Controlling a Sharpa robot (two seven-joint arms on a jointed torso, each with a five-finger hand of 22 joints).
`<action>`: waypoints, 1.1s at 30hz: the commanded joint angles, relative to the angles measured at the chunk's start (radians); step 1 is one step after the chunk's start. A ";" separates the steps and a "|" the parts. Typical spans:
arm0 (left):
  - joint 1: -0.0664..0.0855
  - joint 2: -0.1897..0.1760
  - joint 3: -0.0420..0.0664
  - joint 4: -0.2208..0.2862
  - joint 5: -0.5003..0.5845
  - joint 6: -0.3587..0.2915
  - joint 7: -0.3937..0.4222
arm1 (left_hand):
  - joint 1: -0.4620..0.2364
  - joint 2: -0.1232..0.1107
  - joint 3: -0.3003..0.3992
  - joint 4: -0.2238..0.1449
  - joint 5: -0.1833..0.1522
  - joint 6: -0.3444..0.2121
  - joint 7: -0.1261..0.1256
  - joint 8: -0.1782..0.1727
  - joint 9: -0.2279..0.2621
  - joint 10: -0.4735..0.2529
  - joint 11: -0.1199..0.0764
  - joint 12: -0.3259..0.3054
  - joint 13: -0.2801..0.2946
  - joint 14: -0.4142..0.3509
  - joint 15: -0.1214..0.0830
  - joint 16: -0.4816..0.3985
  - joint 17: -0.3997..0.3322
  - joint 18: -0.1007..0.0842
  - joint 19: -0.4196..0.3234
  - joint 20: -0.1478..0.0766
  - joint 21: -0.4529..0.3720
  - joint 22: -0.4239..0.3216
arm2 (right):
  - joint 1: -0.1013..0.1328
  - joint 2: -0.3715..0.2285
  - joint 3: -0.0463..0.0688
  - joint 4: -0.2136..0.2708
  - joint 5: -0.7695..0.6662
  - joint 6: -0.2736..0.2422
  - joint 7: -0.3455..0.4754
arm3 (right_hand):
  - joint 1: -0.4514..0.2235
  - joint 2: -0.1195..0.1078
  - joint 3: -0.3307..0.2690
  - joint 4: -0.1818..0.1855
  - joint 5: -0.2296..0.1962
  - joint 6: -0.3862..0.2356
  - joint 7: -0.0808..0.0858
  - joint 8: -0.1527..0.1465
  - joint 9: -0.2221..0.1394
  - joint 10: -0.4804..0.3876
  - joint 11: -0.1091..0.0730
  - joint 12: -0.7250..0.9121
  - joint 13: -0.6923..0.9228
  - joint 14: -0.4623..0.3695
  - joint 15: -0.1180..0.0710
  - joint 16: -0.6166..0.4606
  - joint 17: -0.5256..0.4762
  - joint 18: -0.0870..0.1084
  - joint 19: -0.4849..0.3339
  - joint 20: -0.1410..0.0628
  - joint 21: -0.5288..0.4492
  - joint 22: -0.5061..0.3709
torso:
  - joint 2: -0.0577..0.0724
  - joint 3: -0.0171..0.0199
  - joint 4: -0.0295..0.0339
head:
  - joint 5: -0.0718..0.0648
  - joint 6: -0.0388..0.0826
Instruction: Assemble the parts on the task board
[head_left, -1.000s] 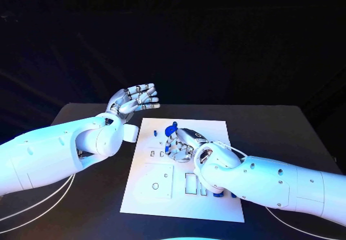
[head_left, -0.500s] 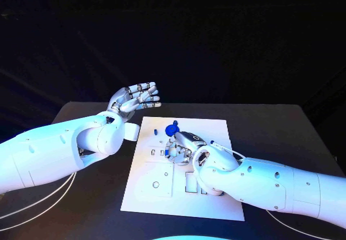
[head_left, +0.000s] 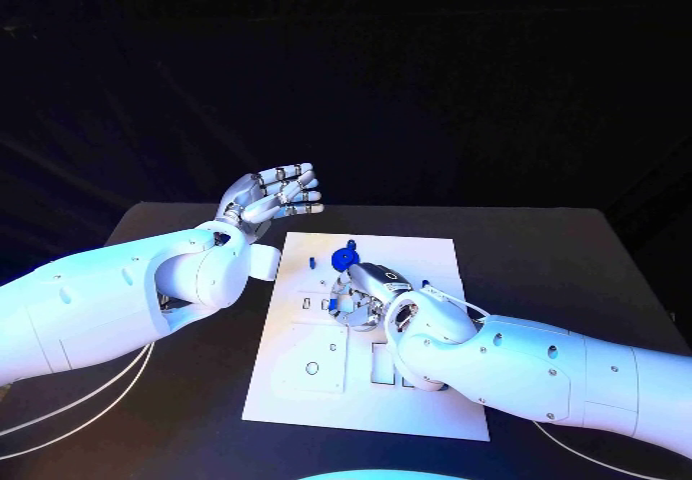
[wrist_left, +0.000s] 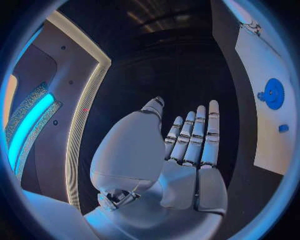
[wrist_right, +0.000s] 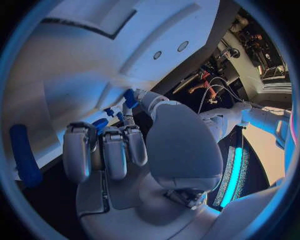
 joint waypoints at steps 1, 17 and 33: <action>0.001 0.002 0.001 0.001 -0.001 0.019 0.004 | 0.010 0.001 0.006 -0.001 -0.001 0.007 0.087 0.005 0.001 0.004 0.000 0.004 0.001 -0.006 0.000 0.003 0.001 0.009 -0.006 -0.003 0.006 0.001 | -0.004 0.003 -0.002 -0.004 -0.014 0.016 -0.003 | -0.013 -0.003 0.001 0.006 0.007 -0.011 0.002 0.000 0.018 0.006 -0.003 -0.002 0.142 0.104 -0.004 0.004 0.263 -0.013 0.018 -0.005 -0.008 0.146 | 0.000 -0.0001 -0.0002 | -0.001 0.001; 0.001 0.002 0.001 0.000 -0.001 0.019 0.002 | 0.010 0.001 0.007 -0.001 -0.001 0.005 0.087 0.005 0.001 0.005 0.000 0.004 0.001 -0.007 0.000 0.004 0.002 0.009 -0.007 -0.003 0.007 0.002 | -0.005 0.006 -0.002 -0.008 -0.012 0.011 0.006 | -0.047 -0.046 -0.012 0.015 0.005 -0.092 0.036 -0.041 -0.008 -0.030 0.028 -0.040 0.107 0.104 0.022 0.004 0.263 -0.008 0.005 0.016 -0.035 0.131 | 0.000 -0.0006 -0.0001 | -0.003 0.004; 0.000 0.000 0.001 -0.004 -0.008 0.017 -0.005 | 0.010 0.001 0.007 -0.001 -0.001 0.005 0.087 0.005 0.001 0.005 0.000 0.004 0.001 -0.007 0.000 0.004 0.002 0.009 -0.007 -0.003 0.007 0.002 | -0.008 -0.018 -0.002 0.034 -0.022 -0.059 0.028 | -0.058 -0.069 -0.088 0.039 0.007 -0.128 0.046 -0.066 -0.026 -0.046 0.038 -0.054 0.092 0.104 0.032 0.004 0.263 -0.005 -0.001 0.027 -0.050 0.124 | 0.000 -0.0003 0.0001 | -0.003 0.005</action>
